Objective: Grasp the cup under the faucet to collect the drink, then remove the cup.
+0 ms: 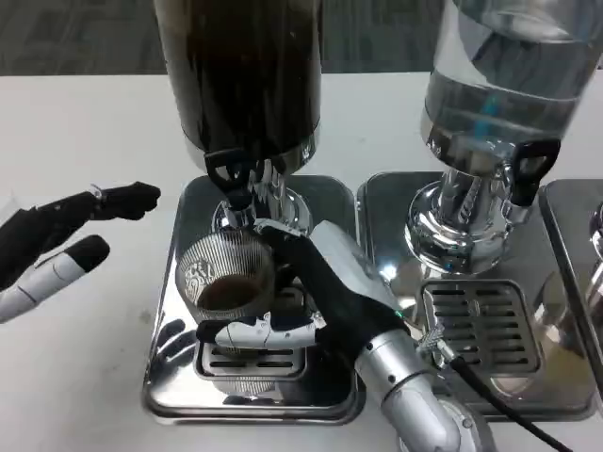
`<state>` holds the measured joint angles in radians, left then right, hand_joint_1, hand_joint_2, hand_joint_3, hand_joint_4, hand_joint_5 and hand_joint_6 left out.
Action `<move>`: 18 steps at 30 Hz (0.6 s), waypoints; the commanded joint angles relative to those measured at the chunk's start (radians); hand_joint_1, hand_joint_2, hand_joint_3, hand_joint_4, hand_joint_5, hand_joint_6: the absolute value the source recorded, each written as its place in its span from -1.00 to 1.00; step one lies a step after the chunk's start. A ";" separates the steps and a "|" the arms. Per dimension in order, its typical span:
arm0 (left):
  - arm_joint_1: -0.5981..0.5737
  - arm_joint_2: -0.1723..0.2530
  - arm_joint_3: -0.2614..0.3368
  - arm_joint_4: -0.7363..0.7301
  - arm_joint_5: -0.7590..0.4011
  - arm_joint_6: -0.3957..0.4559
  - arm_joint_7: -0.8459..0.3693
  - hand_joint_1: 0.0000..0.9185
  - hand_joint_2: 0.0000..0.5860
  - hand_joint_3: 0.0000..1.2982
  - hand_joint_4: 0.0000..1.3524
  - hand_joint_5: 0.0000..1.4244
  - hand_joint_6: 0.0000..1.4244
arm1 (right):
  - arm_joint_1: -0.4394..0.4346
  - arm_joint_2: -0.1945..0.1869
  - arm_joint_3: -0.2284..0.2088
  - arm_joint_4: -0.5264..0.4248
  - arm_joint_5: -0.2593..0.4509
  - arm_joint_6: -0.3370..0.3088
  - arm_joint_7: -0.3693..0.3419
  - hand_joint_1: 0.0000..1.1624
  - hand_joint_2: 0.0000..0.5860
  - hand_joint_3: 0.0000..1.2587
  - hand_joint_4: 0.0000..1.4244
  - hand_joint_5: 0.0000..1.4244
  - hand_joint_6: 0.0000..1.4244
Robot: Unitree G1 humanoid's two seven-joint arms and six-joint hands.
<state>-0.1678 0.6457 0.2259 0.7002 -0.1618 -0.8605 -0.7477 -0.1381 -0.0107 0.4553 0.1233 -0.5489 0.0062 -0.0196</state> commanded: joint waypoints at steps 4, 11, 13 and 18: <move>0.003 0.007 0.001 0.006 -0.007 0.001 0.011 -1.00 -0.66 -0.57 -0.65 -0.69 -0.78 | 0.005 -0.002 0.014 -0.017 -0.039 0.021 -0.028 0.32 -0.81 -0.41 -0.48 -0.28 -0.05; 0.002 0.005 0.000 0.006 -0.007 0.001 0.010 -1.00 -0.71 -0.56 -0.64 -0.69 -0.78 | 0.018 -0.002 0.013 -0.021 -0.047 0.007 -0.065 0.33 -0.82 -0.33 -0.33 -0.10 0.25; 0.002 0.005 -0.001 0.006 -0.007 0.000 0.010 -1.00 -0.71 -0.56 -0.64 -0.69 -0.78 | 0.020 -0.004 0.013 -0.022 -0.047 0.005 -0.070 0.33 -0.81 -0.31 -0.30 -0.05 0.31; 0.001 0.004 -0.001 0.006 -0.007 -0.002 0.012 -1.00 -0.70 -0.56 -0.64 -0.69 -0.78 | 0.038 -0.008 0.014 -0.037 -0.055 -0.016 -0.108 0.33 -0.76 -0.26 -0.20 0.04 0.43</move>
<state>-0.1678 0.6456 0.2259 0.7002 -0.1619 -0.8605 -0.7476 -0.1209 -0.0110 0.4716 0.1086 -0.6012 0.0171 -0.0987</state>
